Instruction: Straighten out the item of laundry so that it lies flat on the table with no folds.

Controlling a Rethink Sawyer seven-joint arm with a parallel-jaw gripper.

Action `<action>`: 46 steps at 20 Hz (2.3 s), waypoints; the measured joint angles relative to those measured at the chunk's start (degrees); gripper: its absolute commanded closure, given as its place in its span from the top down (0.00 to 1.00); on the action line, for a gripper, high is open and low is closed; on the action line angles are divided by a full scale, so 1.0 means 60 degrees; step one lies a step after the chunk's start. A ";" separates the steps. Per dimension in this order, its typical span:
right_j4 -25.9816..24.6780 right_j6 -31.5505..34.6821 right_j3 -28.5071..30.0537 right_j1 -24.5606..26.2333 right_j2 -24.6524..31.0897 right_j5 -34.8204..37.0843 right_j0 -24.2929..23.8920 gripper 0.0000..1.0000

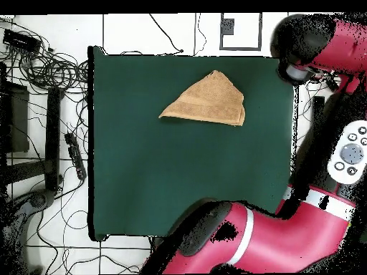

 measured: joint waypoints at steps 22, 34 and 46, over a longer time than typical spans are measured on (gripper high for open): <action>-0.0099 0.0000 0.0284 0.1071 -0.0249 -0.2410 0.0129 1.00; -0.0121 0.0002 -0.0662 0.2324 -0.0247 -0.2175 0.0458 1.00; -0.0133 0.0004 -0.1887 0.3222 -0.0235 -0.0627 0.1035 1.00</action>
